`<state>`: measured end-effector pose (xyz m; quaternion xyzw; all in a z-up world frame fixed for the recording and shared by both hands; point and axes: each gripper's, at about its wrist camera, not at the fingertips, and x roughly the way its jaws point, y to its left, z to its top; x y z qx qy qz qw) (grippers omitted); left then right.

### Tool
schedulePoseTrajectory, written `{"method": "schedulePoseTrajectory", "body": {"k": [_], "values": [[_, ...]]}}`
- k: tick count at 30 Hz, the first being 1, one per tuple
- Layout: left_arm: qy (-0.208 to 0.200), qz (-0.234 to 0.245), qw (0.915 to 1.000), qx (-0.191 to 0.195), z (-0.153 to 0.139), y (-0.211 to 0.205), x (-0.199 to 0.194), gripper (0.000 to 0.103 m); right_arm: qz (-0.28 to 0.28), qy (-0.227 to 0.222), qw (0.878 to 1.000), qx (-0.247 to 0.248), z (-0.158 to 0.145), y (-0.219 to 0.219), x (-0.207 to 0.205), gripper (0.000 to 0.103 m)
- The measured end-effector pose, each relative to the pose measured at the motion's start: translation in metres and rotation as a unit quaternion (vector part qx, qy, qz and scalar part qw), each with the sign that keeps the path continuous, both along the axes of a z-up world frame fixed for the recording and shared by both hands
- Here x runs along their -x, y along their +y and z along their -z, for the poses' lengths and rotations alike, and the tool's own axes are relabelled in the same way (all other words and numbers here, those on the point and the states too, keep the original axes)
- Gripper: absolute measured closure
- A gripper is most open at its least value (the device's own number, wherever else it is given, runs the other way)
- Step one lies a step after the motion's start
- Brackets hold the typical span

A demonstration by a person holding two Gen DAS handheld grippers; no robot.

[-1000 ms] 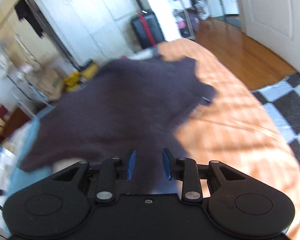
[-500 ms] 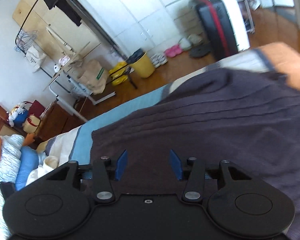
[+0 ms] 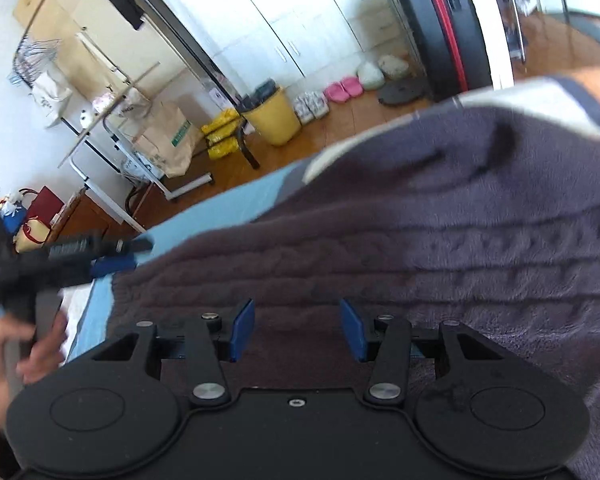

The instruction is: Fold clothes

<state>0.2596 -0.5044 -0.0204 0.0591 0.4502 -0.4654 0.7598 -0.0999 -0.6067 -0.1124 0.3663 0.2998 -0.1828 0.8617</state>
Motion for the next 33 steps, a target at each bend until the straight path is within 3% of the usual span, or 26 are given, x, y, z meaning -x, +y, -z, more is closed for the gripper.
{"method": "schedulePoseTrajectory", "body": {"k": [4, 5, 6, 7, 8, 10, 13, 16, 19, 20, 23, 27, 30, 31, 32, 33], "values": [[0.025, 0.042, 0.9978, -0.045, 0.024, -0.029, -0.004, 0.024, 0.010, -0.009, 1.000, -0.018, 0.010, -0.011, 0.005, 0.050], [0.017, 0.049, 0.9978, -0.041, 0.024, -0.028, 0.001, 0.029, 0.006, -0.008, 1.000, -0.015, 0.011, -0.011, 0.006, 0.050], [0.006, 0.056, 0.9979, -0.034, 0.024, -0.025, 0.007, 0.038, 0.003, -0.006, 1.000, -0.007, 0.010, -0.011, 0.007, 0.050], [-0.009, 0.075, 0.9969, -0.021, 0.019, -0.018, 0.020, 0.070, 0.001, -0.001, 1.000, 0.002, 0.009, -0.010, 0.007, 0.050], [-0.025, 0.096, 0.9950, -0.008, 0.013, -0.011, 0.033, 0.084, 0.001, 0.004, 1.000, 0.009, 0.009, -0.010, 0.008, 0.050], [-0.066, 0.142, 0.9876, 0.015, 0.002, 0.002, 0.060, 0.085, 0.001, 0.008, 1.000, 0.018, 0.007, -0.010, 0.010, 0.050], [-0.068, 0.175, 0.9821, 0.013, -0.003, 0.015, 0.086, 0.087, 0.004, 0.006, 1.000, 0.025, 0.002, -0.012, 0.016, 0.050], [-0.034, 0.174, 0.9839, 0.024, -0.001, 0.026, 0.100, 0.093, 0.014, -0.001, 1.000, 0.022, -0.001, -0.014, 0.023, 0.050], [0.031, 0.173, 0.9842, 0.017, 0.017, 0.031, 0.112, 0.103, 0.025, -0.009, 0.999, 0.019, -0.004, -0.015, 0.030, 0.050], [0.053, 0.173, 0.9834, 0.004, 0.026, 0.033, 0.118, 0.103, 0.027, -0.011, 0.999, 0.019, -0.004, -0.015, 0.032, 0.050], [0.020, 0.170, 0.9851, -0.015, 0.042, 0.038, 0.146, 0.103, 0.023, -0.027, 0.999, 0.014, -0.006, -0.014, 0.036, 0.050], [-0.040, 0.160, 0.9863, -0.004, 0.023, 0.036, 0.153, 0.103, 0.013, -0.050, 0.999, 0.006, -0.005, -0.011, 0.035, 0.050], [-0.090, 0.125, 0.9880, 0.011, -0.003, 0.025, 0.144, 0.098, 0.003, -0.045, 0.999, 0.019, -0.004, -0.008, 0.029, 0.050], [-0.105, 0.117, 0.9875, 0.012, -0.011, 0.019, 0.139, 0.092, 0.001, -0.041, 0.999, 0.022, -0.003, -0.008, 0.027, 0.050], [-0.121, 0.114, 0.9861, 0.008, -0.016, 0.010, 0.130, 0.069, 0.002, -0.039, 0.999, 0.022, -0.001, -0.007, 0.026, 0.050], [-0.137, 0.112, 0.9843, 0.002, -0.021, 0.002, 0.122, 0.052, 0.007, -0.039, 0.999, 0.013, 0.001, -0.008, 0.027, 0.050]]}}
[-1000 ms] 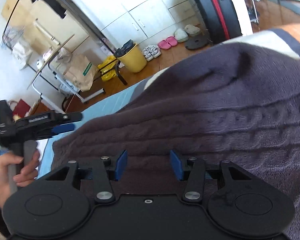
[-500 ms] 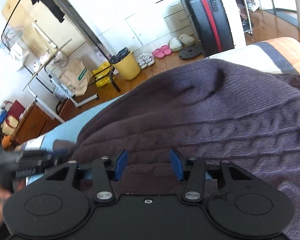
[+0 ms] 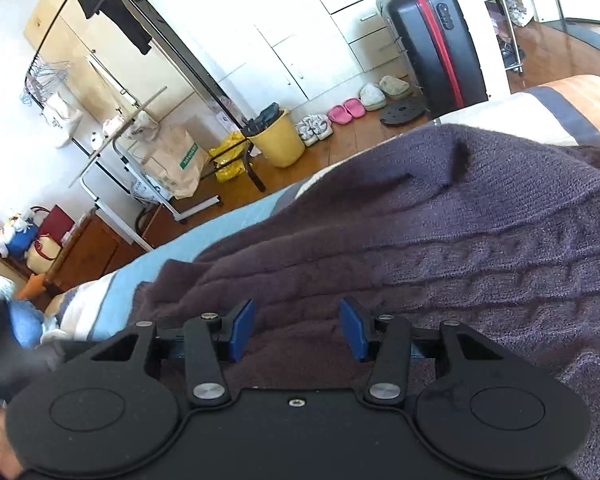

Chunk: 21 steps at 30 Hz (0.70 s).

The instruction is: Fold clothes

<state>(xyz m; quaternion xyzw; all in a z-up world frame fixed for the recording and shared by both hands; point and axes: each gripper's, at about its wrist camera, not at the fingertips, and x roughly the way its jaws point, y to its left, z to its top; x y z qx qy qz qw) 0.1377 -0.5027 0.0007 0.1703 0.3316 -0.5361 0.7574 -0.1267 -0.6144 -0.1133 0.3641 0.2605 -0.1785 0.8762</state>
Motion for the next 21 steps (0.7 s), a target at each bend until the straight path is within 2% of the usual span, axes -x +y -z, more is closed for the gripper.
{"method": "schedulePoseTrajectory", "body": {"k": [1, 3, 5, 7, 8, 9, 10, 11, 13, 15, 16, 18, 21], "values": [[-0.018, -0.002, 0.9998, -0.006, -0.002, -0.007, -0.007, 0.030, 0.005, -0.010, 1.000, -0.018, 0.003, -0.001, 0.003, 0.050], [-0.043, -0.002, 0.9988, -0.023, 0.000, -0.014, -0.023, 0.028, 0.014, -0.034, 0.998, -0.058, 0.009, -0.003, 0.011, 0.050], [-0.024, 0.012, 0.9978, -0.060, 0.011, -0.016, -0.037, 0.025, 0.020, -0.041, 0.997, -0.069, 0.012, -0.004, 0.014, 0.049], [0.014, 0.027, 0.9965, -0.077, 0.024, -0.007, -0.045, 0.018, 0.018, -0.035, 0.998, -0.056, 0.011, -0.004, 0.012, 0.049], [0.006, 0.033, 0.9962, -0.080, 0.032, -0.003, -0.040, 0.018, 0.016, -0.032, 0.998, -0.052, 0.011, -0.004, 0.011, 0.049], [-0.007, 0.038, 0.9958, -0.083, 0.040, 0.001, -0.033, 0.020, 0.014, -0.029, 0.998, -0.049, 0.011, -0.004, 0.010, 0.049], [-0.020, 0.044, 0.9952, -0.085, 0.047, 0.006, -0.026, 0.046, 0.012, -0.030, 0.998, -0.051, 0.012, -0.004, 0.009, 0.049], [-0.039, 0.029, 0.9963, -0.071, 0.044, 0.013, -0.015, 0.075, 0.015, -0.032, 0.998, -0.057, 0.013, -0.004, 0.009, 0.049], [-0.077, -0.009, 0.9963, -0.036, 0.034, 0.027, 0.008, 0.081, 0.020, -0.037, 0.997, -0.070, 0.016, -0.003, 0.011, 0.049], [-0.061, -0.027, 0.9976, 0.015, 0.019, 0.043, 0.031, 0.082, 0.020, -0.035, 0.997, -0.071, 0.015, -0.002, 0.014, 0.049], [-0.072, -0.019, 0.9970, 0.023, 0.015, 0.051, 0.051, 0.082, 0.018, -0.032, 0.997, -0.068, 0.014, -0.001, 0.016, 0.049], [-0.099, 0.003, 0.9945, 0.034, 0.009, 0.066, 0.093, 0.082, 0.024, -0.027, 0.998, -0.054, 0.009, -0.001, 0.021, 0.049], [-0.125, 0.030, 0.9916, -0.013, 0.030, 0.073, 0.148, 0.081, 0.044, -0.049, 0.996, -0.060, 0.001, -0.006, 0.032, 0.049]]}}
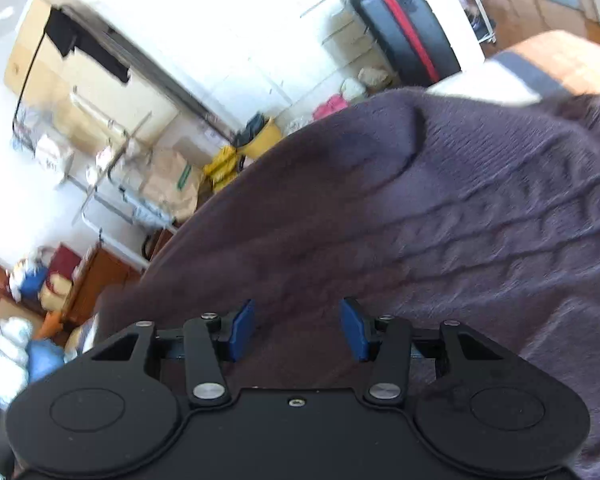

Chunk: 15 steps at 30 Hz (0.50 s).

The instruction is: Fold clothes

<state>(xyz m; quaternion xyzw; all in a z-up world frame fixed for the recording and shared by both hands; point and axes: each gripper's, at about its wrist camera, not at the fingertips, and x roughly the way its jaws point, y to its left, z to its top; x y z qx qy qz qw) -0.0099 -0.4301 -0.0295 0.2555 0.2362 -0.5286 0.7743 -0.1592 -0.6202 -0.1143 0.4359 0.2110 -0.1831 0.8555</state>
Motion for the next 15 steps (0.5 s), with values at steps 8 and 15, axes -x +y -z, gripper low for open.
{"method": "schedulePoseTrajectory", "body": {"k": [8, 15], "values": [[-0.056, 0.011, 0.9975, -0.041, 0.034, -0.001, 0.056, 0.072, -0.006, -0.078, 0.996, -0.032, -0.011, -0.006, 0.019, 0.044], [0.006, -0.001, 0.9996, -0.027, 0.012, 0.014, 0.052, 0.061, -0.053, -0.007, 0.998, -0.025, 0.007, 0.007, -0.016, 0.039]]}}
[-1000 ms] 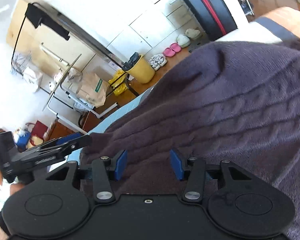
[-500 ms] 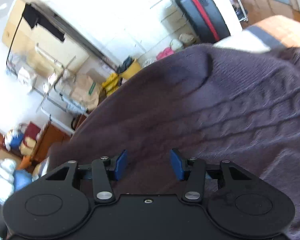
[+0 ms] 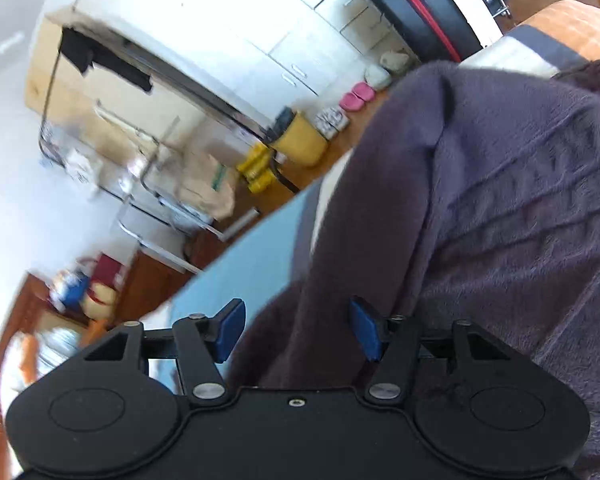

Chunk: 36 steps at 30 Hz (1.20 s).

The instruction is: Fold clothes

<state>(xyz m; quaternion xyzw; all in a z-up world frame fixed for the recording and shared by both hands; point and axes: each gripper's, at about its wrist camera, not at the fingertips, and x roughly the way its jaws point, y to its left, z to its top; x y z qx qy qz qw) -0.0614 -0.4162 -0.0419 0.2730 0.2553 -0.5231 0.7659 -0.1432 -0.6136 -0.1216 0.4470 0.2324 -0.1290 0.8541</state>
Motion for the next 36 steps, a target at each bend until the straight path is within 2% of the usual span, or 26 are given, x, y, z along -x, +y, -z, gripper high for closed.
{"method": "schedulePoseTrajectory", "body": {"k": [1, 2, 3, 7, 8, 11, 12, 13, 16, 17, 20, 23, 25, 27, 29, 31, 32, 33, 34, 35, 36], "values": [[0.009, -0.003, 1.0000, 0.002, -0.003, 0.003, -0.001, 0.061, -0.015, 0.027, 0.999, 0.016, 0.002, 0.004, -0.010, 0.044], [0.017, -0.012, 0.9998, 0.003, -0.004, 0.007, -0.004, 0.061, -0.018, 0.059, 0.997, 0.051, 0.003, 0.010, -0.018, 0.056], [0.025, -0.023, 0.9994, 0.004, -0.006, 0.012, -0.006, 0.060, -0.019, 0.093, 0.992, 0.087, 0.004, 0.016, -0.027, 0.088], [0.024, -0.062, 0.9975, 0.026, -0.019, 0.021, -0.020, 0.054, -0.015, 0.074, 0.980, 0.185, -0.019, 0.034, -0.033, 0.092], [0.023, -0.071, 0.9967, 0.032, -0.022, 0.023, -0.024, 0.053, -0.005, 0.039, 0.979, 0.202, -0.032, 0.034, -0.027, 0.092], [0.022, -0.096, 0.9939, 0.049, -0.031, 0.027, -0.037, 0.052, 0.053, -0.061, 0.975, 0.208, -0.071, 0.020, 0.007, 0.094], [0.014, -0.107, 0.9928, 0.052, -0.030, 0.028, -0.038, 0.052, 0.084, -0.071, 0.969, 0.221, -0.082, 0.017, 0.019, 0.094], [0.005, -0.119, 0.9914, 0.054, -0.029, 0.028, -0.039, 0.050, 0.118, -0.076, 0.961, 0.237, -0.092, 0.014, 0.031, 0.094], [-0.030, -0.132, 0.9908, 0.006, -0.010, 0.020, -0.039, 0.049, 0.217, -0.091, 0.930, 0.282, -0.124, 0.005, 0.068, 0.094], [-0.035, -0.132, 0.9905, -0.008, -0.004, 0.018, -0.039, 0.049, 0.235, -0.078, 0.923, 0.295, -0.132, 0.002, 0.075, 0.094], [-0.023, -0.142, 0.9896, -0.004, -0.002, 0.021, -0.037, 0.049, 0.264, -0.020, 0.912, 0.314, -0.135, -0.008, 0.092, 0.094], [0.003, -0.135, 0.9906, 0.018, -0.011, 0.023, -0.034, 0.047, 0.279, 0.038, 0.922, 0.265, -0.112, -0.032, 0.106, 0.093], [0.018, -0.109, 0.9934, 0.030, -0.014, 0.020, -0.029, 0.040, 0.289, 0.020, 0.937, 0.195, -0.090, -0.047, 0.119, 0.093], [0.035, -0.063, 0.9967, 0.039, -0.014, 0.014, -0.022, 0.032, 0.295, -0.001, 0.944, 0.144, -0.074, -0.056, 0.128, 0.093], [0.051, -0.019, 0.9979, 0.036, -0.010, 0.006, -0.018, 0.029, 0.297, -0.006, 0.946, 0.127, -0.066, -0.060, 0.128, 0.093], [0.027, -0.009, 0.9994, 0.018, -0.002, -0.008, -0.017, 0.029, 0.295, -0.006, 0.946, 0.133, -0.068, -0.057, 0.123, 0.093], [-0.001, -0.020, 0.9998, 0.004, 0.004, -0.018, -0.020, 0.030, 0.291, -0.008, 0.947, 0.136, -0.069, -0.053, 0.121, 0.093], [-0.045, -0.040, 0.9981, -0.011, 0.009, -0.028, -0.023, 0.037, 0.288, -0.011, 0.948, 0.139, -0.069, -0.047, 0.122, 0.093], [-0.090, -0.062, 0.9937, -0.026, 0.014, -0.037, -0.025, 0.073, 0.283, -0.017, 0.948, 0.143, -0.069, -0.045, 0.127, 0.093], [-0.137, -0.076, 0.9869, -0.036, 0.016, -0.046, -0.029, 0.088, 0.278, -0.023, 0.949, 0.148, -0.069, -0.043, 0.132, 0.093], [-0.184, -0.088, 0.9778, -0.046, 0.017, -0.054, -0.032, 0.088, 0.278, -0.037, 0.947, 0.157, -0.075, -0.039, 0.137, 0.093]]}}
